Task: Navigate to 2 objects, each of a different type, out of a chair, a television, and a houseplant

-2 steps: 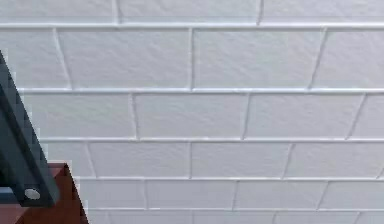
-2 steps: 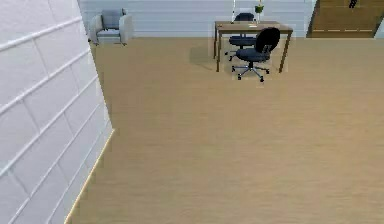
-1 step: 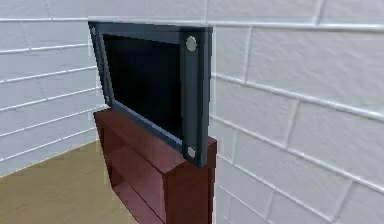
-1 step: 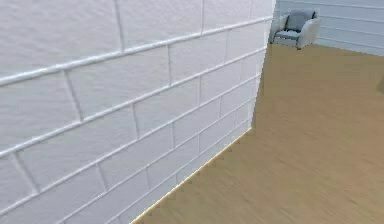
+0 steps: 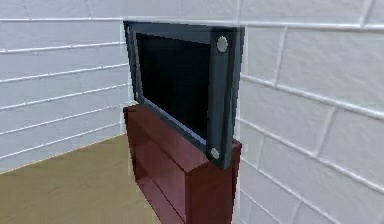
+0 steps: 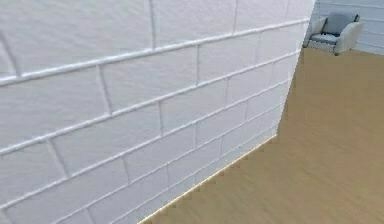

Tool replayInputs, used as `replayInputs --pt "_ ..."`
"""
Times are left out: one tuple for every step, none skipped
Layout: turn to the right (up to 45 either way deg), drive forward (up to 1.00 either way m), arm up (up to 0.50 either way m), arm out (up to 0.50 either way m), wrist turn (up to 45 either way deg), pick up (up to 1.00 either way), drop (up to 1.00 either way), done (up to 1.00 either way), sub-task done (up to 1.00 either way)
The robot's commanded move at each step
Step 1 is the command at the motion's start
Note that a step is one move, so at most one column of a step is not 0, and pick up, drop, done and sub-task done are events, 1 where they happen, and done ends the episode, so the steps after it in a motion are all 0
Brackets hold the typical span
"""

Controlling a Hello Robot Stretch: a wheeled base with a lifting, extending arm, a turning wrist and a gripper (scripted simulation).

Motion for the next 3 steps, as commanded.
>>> replayInputs --pt "0.0 0.00 0.00 0.00 0.0 0.00 0.00 0.00 1.00" --pt "45.0 0.00 0.00 0.00 0.0 0.00 0.00 0.00 0.00" --pt "45.0 0.00 0.00 0.00 0.0 0.00 0.00 0.00 0.00"
